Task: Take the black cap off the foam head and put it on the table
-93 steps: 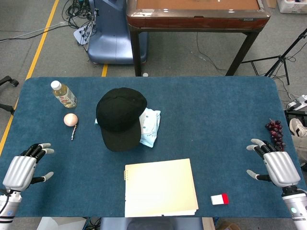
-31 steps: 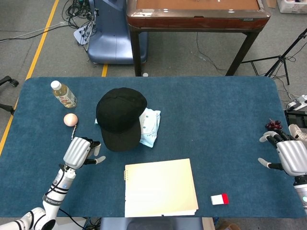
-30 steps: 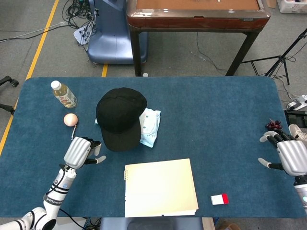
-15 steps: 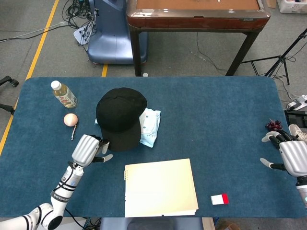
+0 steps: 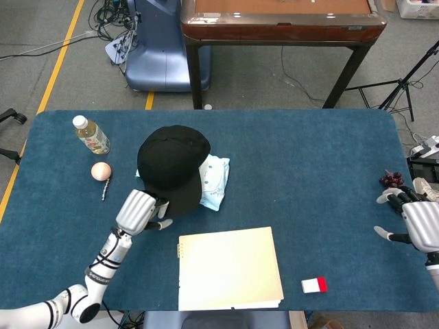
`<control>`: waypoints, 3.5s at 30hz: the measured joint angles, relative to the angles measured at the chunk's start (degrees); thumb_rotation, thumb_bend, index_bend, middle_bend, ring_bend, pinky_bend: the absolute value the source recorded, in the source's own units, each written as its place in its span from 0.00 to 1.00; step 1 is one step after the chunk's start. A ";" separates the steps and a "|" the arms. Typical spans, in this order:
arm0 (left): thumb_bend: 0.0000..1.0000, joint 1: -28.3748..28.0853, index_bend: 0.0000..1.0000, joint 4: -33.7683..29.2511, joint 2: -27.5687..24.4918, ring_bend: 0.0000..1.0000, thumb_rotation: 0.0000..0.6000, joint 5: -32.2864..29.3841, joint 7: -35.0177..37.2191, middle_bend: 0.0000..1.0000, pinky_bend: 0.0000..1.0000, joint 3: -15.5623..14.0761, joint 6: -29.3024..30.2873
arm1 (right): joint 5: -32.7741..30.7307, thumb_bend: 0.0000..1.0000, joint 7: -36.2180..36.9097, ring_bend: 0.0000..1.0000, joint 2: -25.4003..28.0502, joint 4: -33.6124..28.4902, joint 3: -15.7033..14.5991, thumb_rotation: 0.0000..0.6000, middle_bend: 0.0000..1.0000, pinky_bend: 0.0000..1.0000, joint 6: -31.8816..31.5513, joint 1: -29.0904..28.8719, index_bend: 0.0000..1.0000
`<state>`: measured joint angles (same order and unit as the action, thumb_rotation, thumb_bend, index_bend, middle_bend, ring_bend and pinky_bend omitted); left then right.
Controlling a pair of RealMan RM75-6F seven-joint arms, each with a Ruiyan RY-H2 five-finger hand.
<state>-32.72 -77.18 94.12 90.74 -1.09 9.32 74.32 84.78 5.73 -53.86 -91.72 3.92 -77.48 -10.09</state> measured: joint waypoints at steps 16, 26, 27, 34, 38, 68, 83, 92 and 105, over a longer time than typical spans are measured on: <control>0.02 -0.57 0.76 5.70 3.42 0.77 1.00 0.05 -1.78 0.93 0.77 1.69 5.57 | 0.50 0.00 0.88 0.22 -0.11 0.50 -0.24 1.00 0.32 0.36 0.12 0.11 0.40; 0.02 -0.15 0.53 8.16 3.87 0.69 1.00 1.82 -0.12 0.75 0.75 1.49 9.88 | 0.87 0.00 0.24 0.22 -0.25 0.03 -0.41 1.00 0.32 0.36 0.35 -0.06 0.40; 0.02 -0.16 0.52 8.45 3.96 0.68 1.00 2.04 0.11 0.74 0.74 1.48 10.30 | 0.85 0.00 0.20 0.22 -0.25 -0.01 -0.41 1.00 0.32 0.36 0.34 -0.06 0.40; 0.02 -0.68 0.48 11.42 4.40 0.60 1.00 4.22 2.02 0.64 0.71 0.89 12.64 | 0.88 0.00 0.04 0.22 -0.32 -0.12 -0.46 1.00 0.32 0.36 0.50 -0.12 0.40; 0.02 -0.87 0.43 11.83 4.22 0.52 1.00 4.56 2.17 0.59 0.71 0.39 12.84 | 0.89 0.00 0.04 0.22 -0.37 -0.09 -0.51 1.00 0.32 0.36 0.66 -0.17 0.40; 0.52 -2.63 0.62 16.67 5.00 0.58 1.00 7.30 5.59 0.73 0.75 0.21 17.87 | 1.24 0.00 0.13 0.22 -1.70 0.27 -0.67 1.00 0.32 0.36 2.66 -1.64 0.40; 0.52 -4.45 0.65 9.37 -1.29 0.60 1.00 3.41 2.97 0.76 0.78 3.67 13.68 | 0.98 0.00 -0.17 0.22 -2.30 0.62 -0.35 1.00 0.32 0.36 4.13 -2.97 0.40; 0.52 -5.10 0.65 5.76 -4.60 0.60 1.00 2.58 1.64 0.76 0.78 4.53 12.44 | 0.92 0.00 -0.27 0.22 -2.62 0.71 -0.48 1.00 0.32 0.36 4.94 -3.51 0.40; 0.52 -7.19 0.65 4.46 -6.76 0.60 1.00 1.23 -0.10 0.76 0.78 6.74 11.07 | 0.68 0.00 -0.60 0.22 -3.13 0.88 -0.62 1.00 0.32 0.36 5.74 -4.08 0.40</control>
<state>-39.91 -72.72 87.37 91.97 -1.19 16.06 85.38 85.46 5.13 -56.99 -90.84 3.31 -71.74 -14.17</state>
